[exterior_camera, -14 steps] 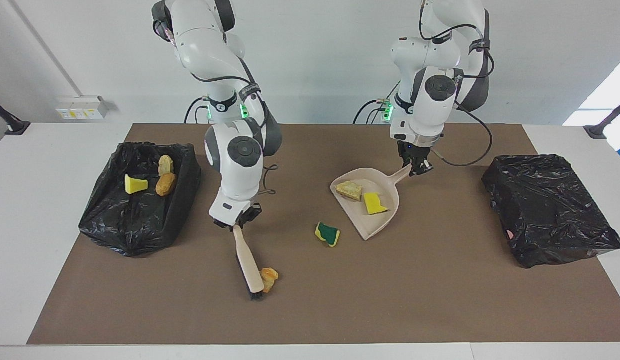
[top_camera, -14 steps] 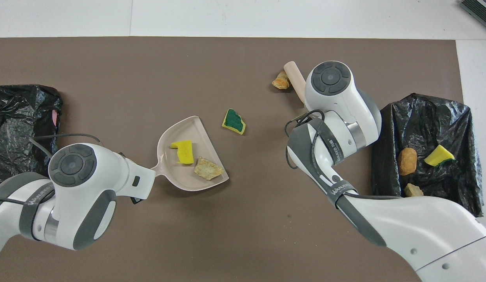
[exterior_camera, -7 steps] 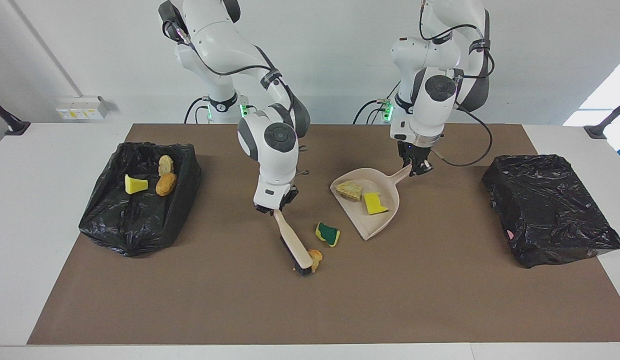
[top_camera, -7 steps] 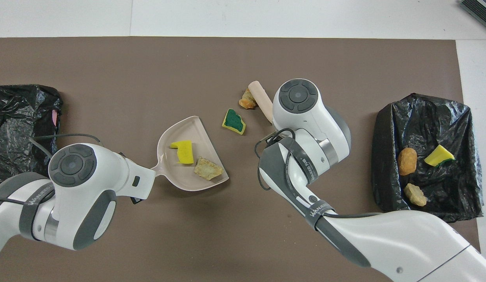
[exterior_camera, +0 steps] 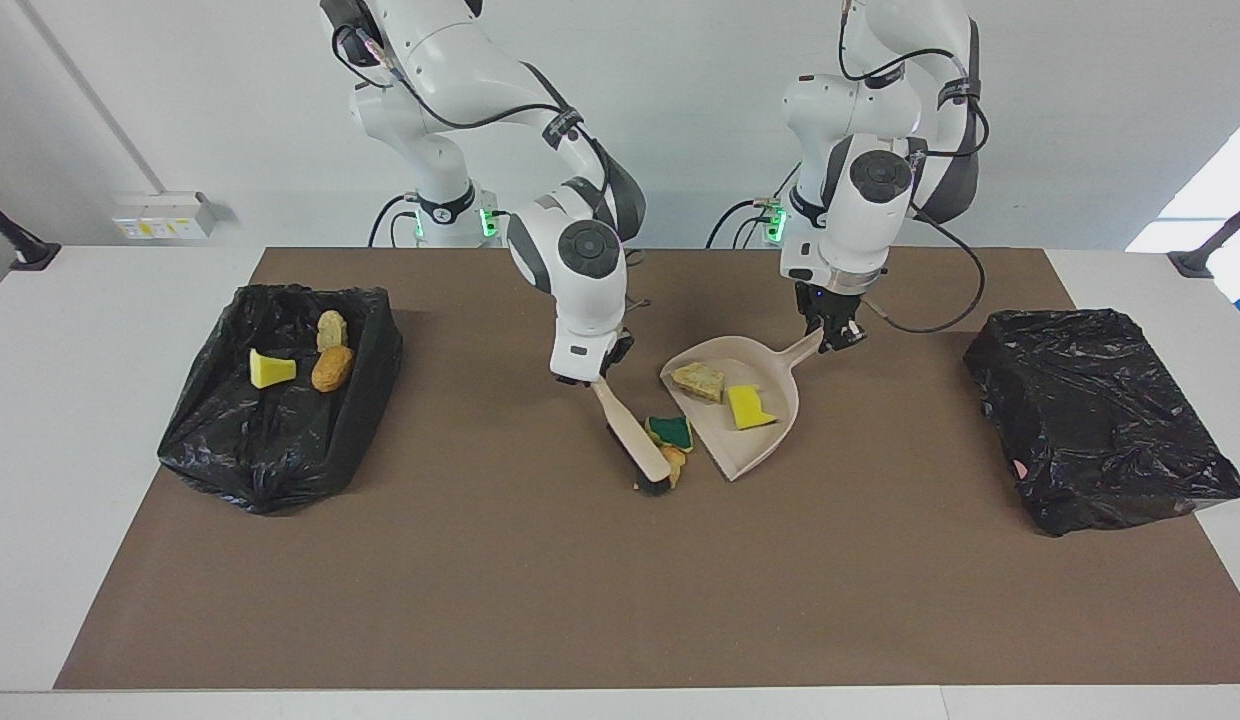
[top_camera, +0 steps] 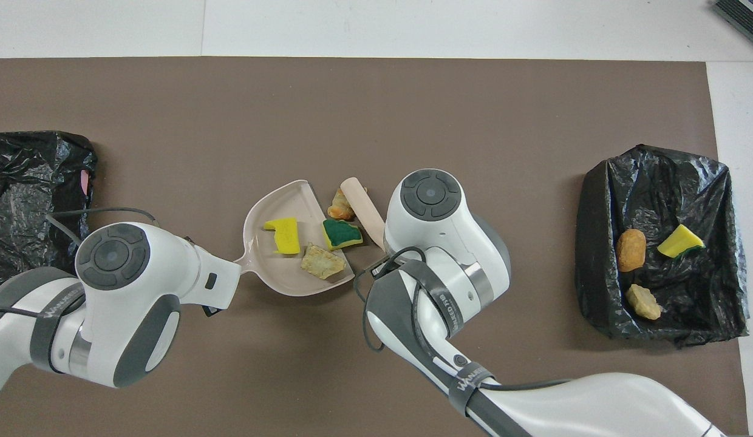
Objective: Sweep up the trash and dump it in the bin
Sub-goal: 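Sweep the remaining bread and sponge into the dustpan with the brush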
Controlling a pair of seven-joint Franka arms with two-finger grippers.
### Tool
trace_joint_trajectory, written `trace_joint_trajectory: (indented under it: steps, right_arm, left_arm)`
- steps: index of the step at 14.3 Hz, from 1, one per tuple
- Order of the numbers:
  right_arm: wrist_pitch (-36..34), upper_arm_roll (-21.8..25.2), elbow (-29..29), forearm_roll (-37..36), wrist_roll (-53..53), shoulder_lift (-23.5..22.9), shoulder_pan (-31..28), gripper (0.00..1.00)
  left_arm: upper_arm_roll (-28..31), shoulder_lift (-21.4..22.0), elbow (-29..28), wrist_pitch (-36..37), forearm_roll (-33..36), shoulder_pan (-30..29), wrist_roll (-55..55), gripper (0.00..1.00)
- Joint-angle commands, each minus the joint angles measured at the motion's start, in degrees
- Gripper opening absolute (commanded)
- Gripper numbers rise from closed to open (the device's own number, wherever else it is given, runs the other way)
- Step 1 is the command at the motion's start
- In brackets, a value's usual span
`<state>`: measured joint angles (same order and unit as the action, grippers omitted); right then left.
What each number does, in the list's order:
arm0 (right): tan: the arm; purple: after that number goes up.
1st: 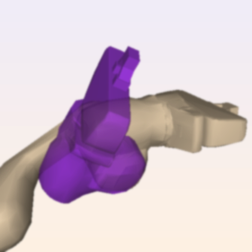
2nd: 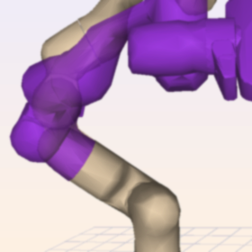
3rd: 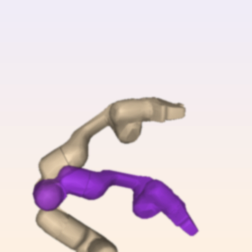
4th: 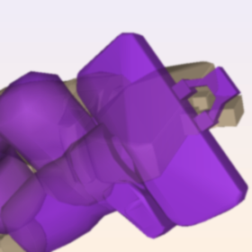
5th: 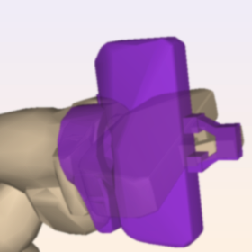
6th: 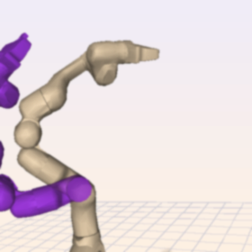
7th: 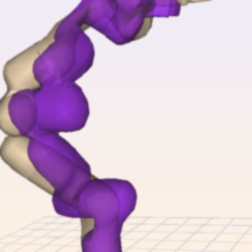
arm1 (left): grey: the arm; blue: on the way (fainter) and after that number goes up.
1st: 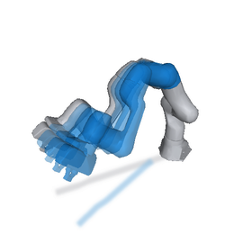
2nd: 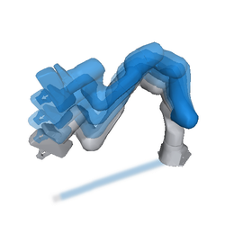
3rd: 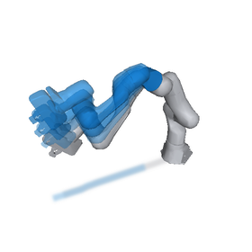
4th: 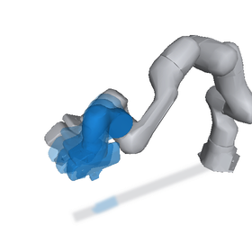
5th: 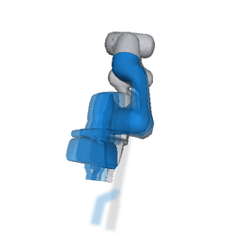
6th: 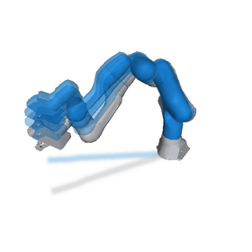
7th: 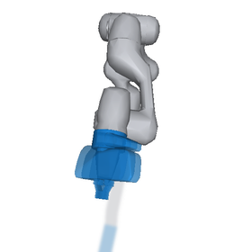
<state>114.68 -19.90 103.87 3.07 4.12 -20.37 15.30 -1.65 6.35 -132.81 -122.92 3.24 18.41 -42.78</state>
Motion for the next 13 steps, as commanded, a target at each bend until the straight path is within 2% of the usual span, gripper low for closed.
trace_joint_trajectory:
  steps: [1,4,8,10,13]
  right_arm:
    - [0.81,-0.31,2.57,7.19,2.62,2.43,2.18,0.00]
    - [2.30,-0.31,2.57,9.23,12.46,3.40,6.75,0.00]
    - [-0.14,-0.23,1.52,9.06,13.28,3.93,6.33,0.00]
    - [-3.65,-0.23,0.72,8.79,13.10,6.64,5.01,0.00]
    - [-8.15,-0.23,0.72,8.88,13.45,10.69,4.91,0.00]
  left_arm:
    - [0.25,1.64,-2.01,-1.53,0.36,-0.04,1.12,0.00]
    - [0.25,1.64,-2.01,-1.53,0.36,-0.04,1.21,0.00]
    - [0.25,1.56,-1.92,-1.88,-0.68,-0.31,1.55,0.00]
    - [0.34,1.21,-1.75,-2.32,-3.50,-1.18,1.56,0.00]
    - [0.34,0.86,-1.40,-2.41,-3.94,-1.54,1.73,0.00]
